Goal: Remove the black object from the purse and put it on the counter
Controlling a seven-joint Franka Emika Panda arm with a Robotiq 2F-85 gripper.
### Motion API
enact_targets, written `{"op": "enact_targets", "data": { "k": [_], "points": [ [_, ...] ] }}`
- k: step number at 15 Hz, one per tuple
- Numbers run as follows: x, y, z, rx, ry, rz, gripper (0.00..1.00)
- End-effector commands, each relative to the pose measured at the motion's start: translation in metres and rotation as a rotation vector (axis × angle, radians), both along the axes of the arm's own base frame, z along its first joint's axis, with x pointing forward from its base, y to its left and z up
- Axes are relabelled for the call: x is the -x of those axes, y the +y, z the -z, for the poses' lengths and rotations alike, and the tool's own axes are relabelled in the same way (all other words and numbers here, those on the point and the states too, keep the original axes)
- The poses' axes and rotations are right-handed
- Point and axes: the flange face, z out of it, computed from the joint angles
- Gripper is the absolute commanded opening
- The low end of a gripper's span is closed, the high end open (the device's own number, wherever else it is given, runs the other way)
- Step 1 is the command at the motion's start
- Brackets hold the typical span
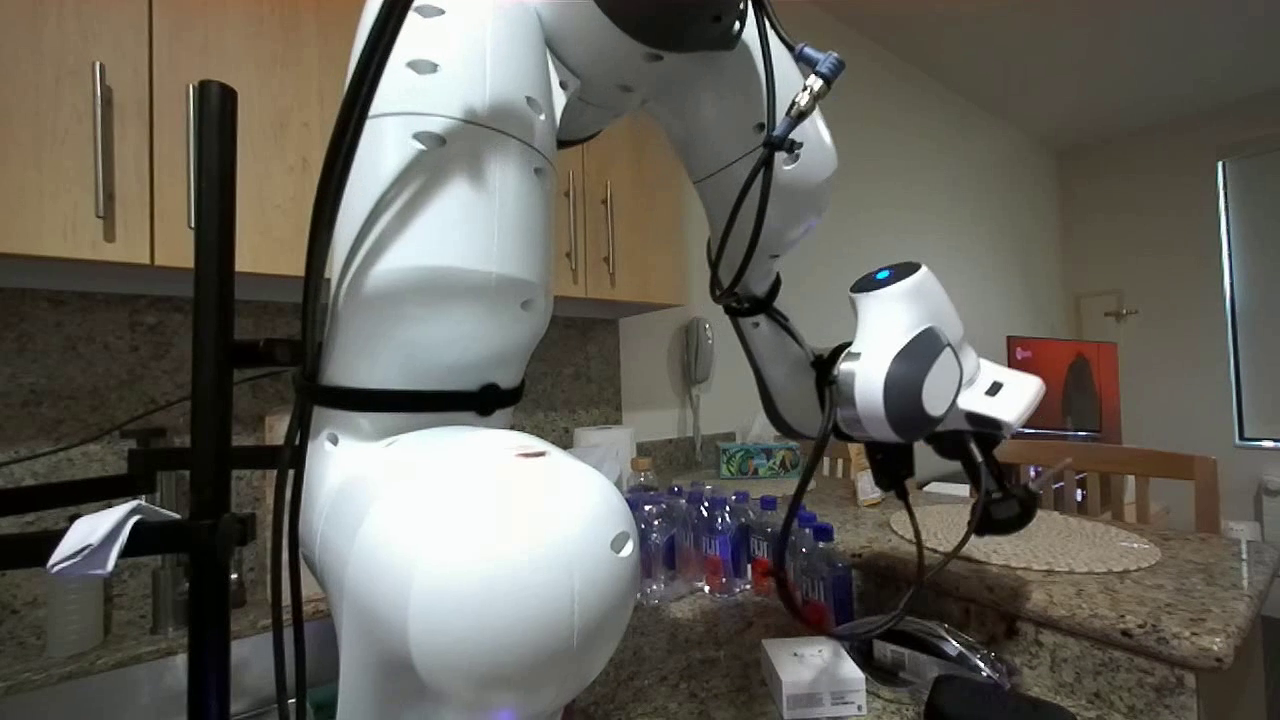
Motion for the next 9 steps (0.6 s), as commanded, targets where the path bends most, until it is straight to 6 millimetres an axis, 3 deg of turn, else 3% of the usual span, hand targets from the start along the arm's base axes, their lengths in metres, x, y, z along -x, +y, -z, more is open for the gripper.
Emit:
{"op": "enact_targets", "data": {
  "k": [1, 4, 6, 9],
  "points": [
    [-0.021, -0.008, -0.069, 0.007, -0.186, 0.027, 0.66],
    [-0.045, -0.015, -0.083, 0.08, -0.151, 0.032, 0.86],
    [-0.046, 0.0, -0.08, 0.092, -0.111, 0.029, 0.97],
    [-0.044, 0.02, -0.073, 0.113, -0.076, 0.031, 1.0]
  ]
}}
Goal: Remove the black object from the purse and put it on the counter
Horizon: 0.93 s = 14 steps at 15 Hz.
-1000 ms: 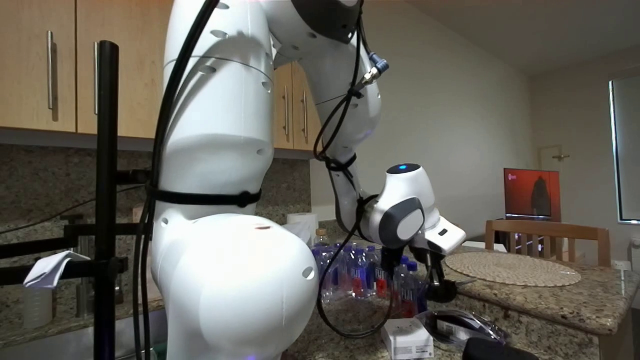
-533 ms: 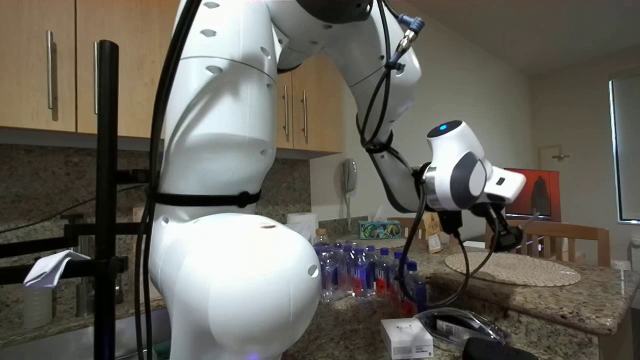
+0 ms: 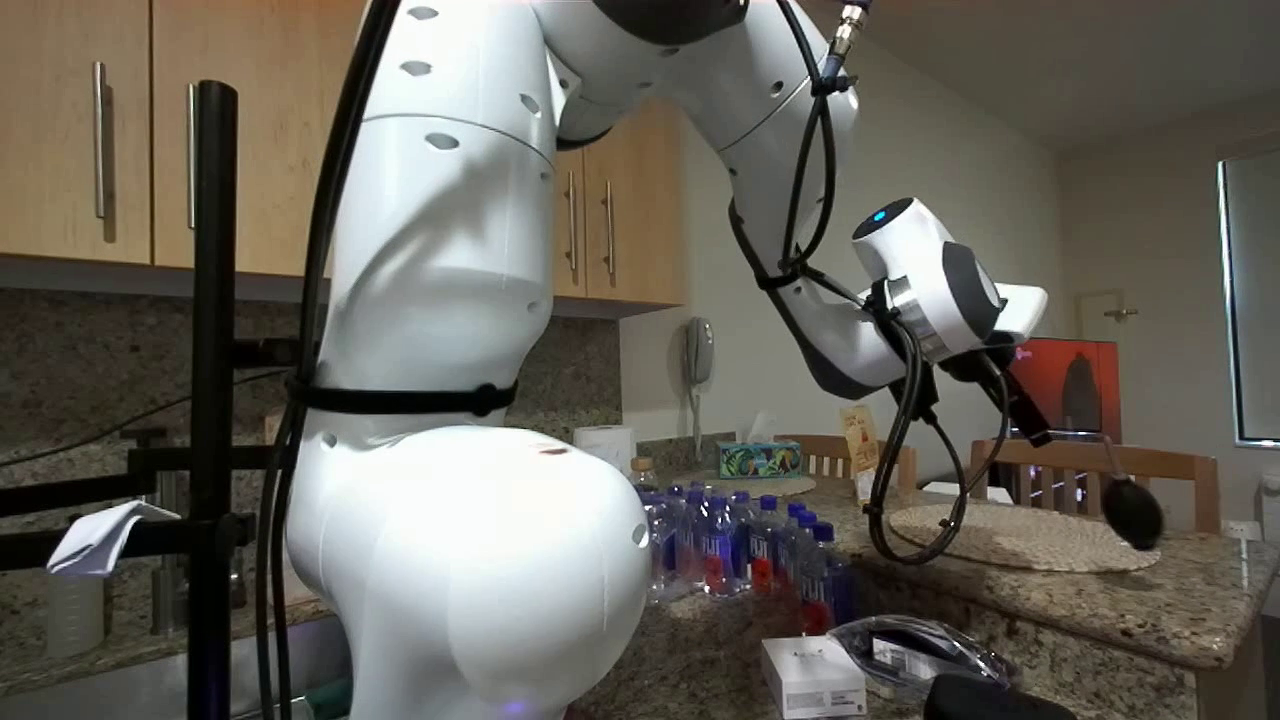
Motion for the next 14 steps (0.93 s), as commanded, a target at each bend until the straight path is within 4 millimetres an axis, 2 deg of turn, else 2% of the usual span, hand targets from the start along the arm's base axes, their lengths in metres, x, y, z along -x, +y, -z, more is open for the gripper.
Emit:
{"op": "enact_targets", "data": {
  "k": [1, 3, 7, 14],
  "points": [
    [0.001, 0.024, 0.008, 0.013, 0.038, 0.017, 1.0],
    [0.007, 0.04, 0.016, 0.018, 0.058, 0.003, 1.0],
    [0.032, 0.069, 0.041, -0.004, 0.102, -0.075, 1.0],
    [0.089, 0.113, 0.109, -0.031, 0.222, -0.208, 1.0]
  ]
}}
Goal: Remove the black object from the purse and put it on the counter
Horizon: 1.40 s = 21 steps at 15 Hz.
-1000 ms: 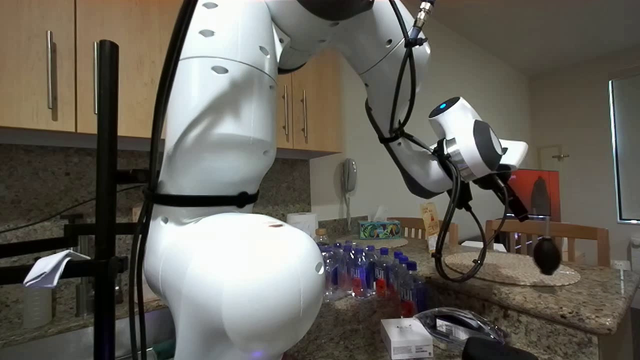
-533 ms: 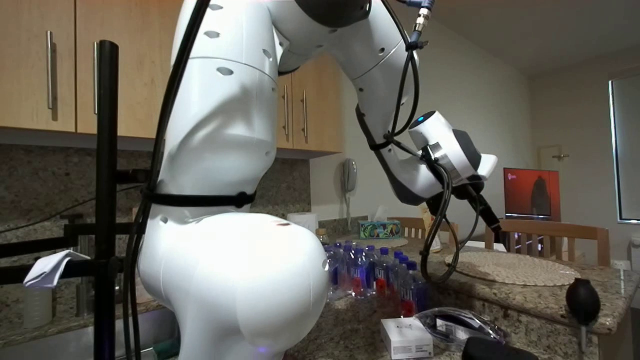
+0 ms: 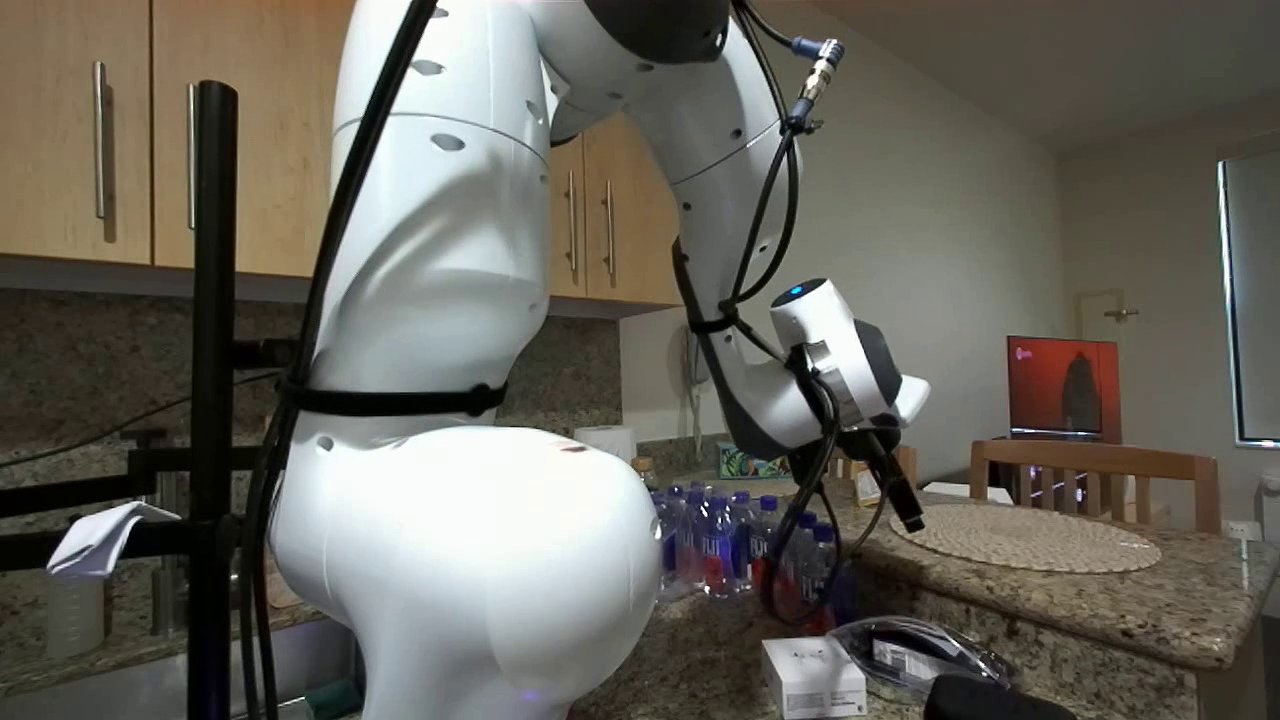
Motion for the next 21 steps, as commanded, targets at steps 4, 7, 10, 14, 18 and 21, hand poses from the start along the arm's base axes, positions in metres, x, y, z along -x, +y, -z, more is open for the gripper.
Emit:
{"op": "enact_targets", "data": {
  "k": [4, 7, 10, 14, 18, 21],
  "points": [
    [0.051, 0.021, 0.036, -0.014, 0.069, -0.095, 1.0],
    [0.061, 0.026, 0.044, -0.012, 0.09, -0.107, 1.0],
    [0.072, 0.032, 0.057, -0.039, 0.128, -0.085, 1.0],
    [0.084, 0.036, 0.068, -0.066, 0.165, -0.062, 1.0],
    [0.104, 0.049, 0.09, -0.13, 0.238, -0.005, 1.0],
    [0.114, 0.066, 0.094, -0.163, 0.282, 0.001, 1.0]
  ]
}}
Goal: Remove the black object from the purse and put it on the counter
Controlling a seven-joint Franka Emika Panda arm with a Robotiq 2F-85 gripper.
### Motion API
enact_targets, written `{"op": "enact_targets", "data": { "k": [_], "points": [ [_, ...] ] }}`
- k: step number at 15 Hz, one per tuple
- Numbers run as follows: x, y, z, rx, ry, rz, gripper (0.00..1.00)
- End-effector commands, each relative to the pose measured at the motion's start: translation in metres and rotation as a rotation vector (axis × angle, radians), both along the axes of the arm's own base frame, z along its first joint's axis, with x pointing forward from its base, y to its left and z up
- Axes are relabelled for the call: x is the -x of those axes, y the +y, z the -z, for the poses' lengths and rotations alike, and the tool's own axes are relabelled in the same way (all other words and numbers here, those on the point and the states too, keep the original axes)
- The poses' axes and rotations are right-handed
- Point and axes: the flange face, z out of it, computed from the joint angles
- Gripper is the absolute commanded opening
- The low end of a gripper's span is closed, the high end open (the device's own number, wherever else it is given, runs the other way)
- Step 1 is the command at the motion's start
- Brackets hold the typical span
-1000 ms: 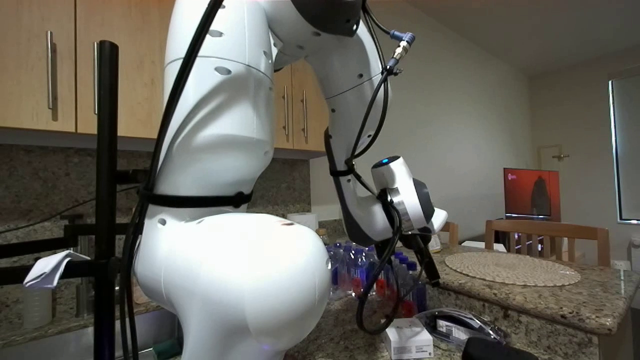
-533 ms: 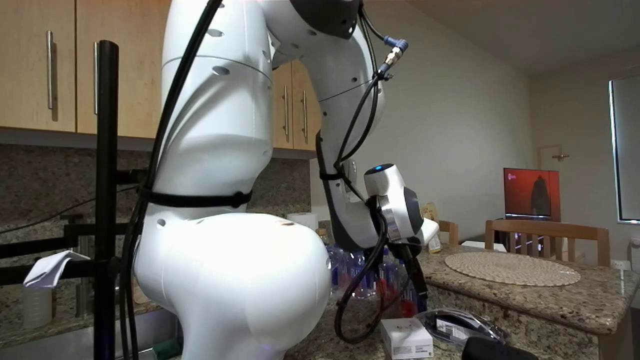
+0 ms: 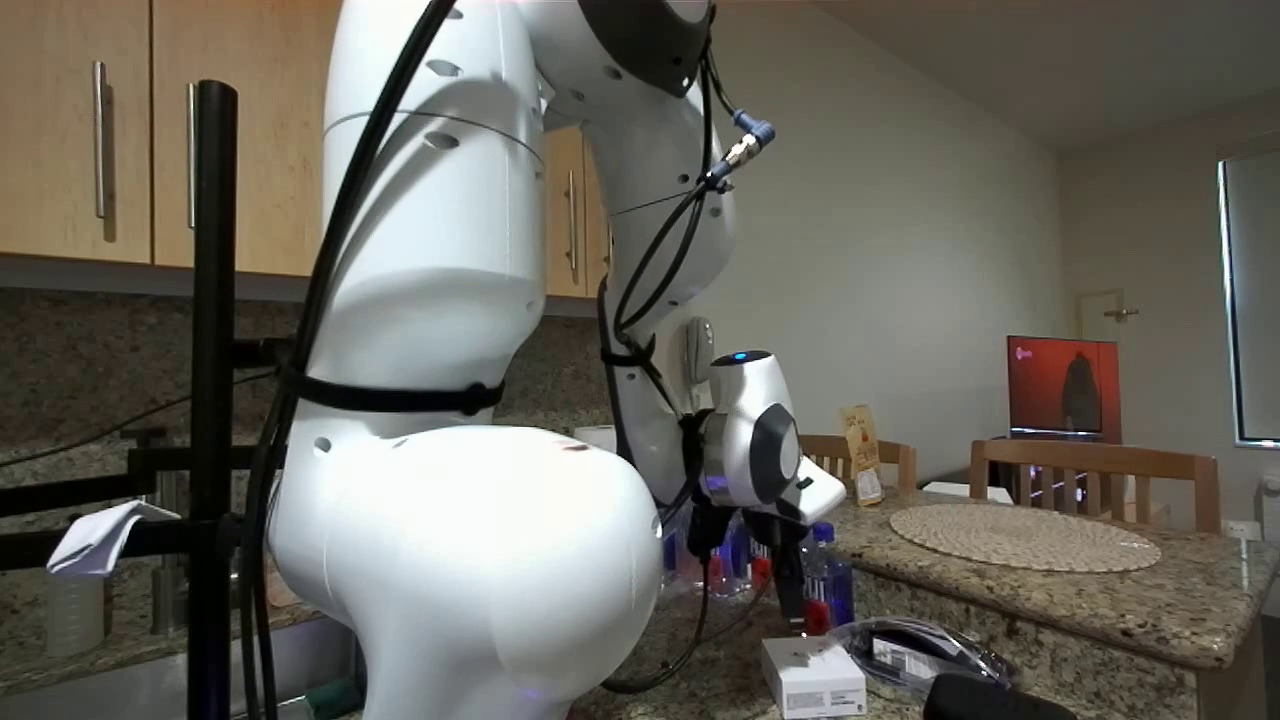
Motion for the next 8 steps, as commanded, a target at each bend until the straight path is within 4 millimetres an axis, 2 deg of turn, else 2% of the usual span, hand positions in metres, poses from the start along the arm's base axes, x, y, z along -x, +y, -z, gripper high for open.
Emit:
{"op": "enact_targets", "data": {
  "k": [1, 3, 4, 8],
  "points": [
    [0.015, 0.018, -0.003, -0.036, 0.041, -0.009, 1.0],
    [0.011, 0.022, -0.015, -0.066, 0.069, -0.011, 1.0],
    [0.009, 0.022, 0.001, -0.05, 0.053, 0.007, 1.0],
    [0.007, 0.023, -0.001, -0.052, 0.055, 0.003, 1.0]
  ]
}}
